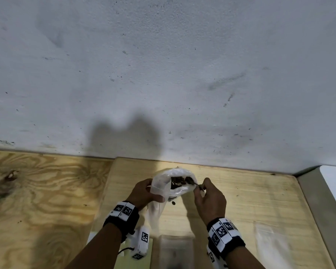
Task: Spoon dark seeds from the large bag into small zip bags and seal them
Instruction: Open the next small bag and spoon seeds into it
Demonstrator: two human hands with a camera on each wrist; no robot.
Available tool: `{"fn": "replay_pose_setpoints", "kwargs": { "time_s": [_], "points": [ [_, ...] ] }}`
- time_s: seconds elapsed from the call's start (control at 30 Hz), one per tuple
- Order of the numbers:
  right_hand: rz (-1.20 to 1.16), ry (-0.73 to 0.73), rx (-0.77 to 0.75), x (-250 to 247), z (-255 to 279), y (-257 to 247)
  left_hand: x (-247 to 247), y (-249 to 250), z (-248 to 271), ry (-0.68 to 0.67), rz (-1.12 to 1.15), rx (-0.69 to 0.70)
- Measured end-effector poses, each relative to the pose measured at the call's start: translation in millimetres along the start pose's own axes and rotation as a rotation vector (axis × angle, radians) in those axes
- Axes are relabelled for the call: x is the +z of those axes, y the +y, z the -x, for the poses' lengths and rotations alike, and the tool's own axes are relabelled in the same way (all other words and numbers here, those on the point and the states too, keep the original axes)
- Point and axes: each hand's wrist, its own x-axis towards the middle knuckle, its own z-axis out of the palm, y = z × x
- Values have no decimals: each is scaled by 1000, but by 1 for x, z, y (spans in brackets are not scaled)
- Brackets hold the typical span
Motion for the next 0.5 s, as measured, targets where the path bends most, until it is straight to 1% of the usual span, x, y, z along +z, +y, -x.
{"fn": "replay_pose_setpoints", "kwargs": {
  "time_s": [0.17, 0.37, 0.5],
  "points": [
    [-72, 20, 7, 6, -2, 8, -6, -4, -3, -47, -71, 0],
    [-185, 10, 130, 18, -7, 16, -5, -1, -2, -87, -102, 35],
    [-337, -39, 244, 23, -6, 18, -6, -1, -4, -69, -114, 21]
  ]
}}
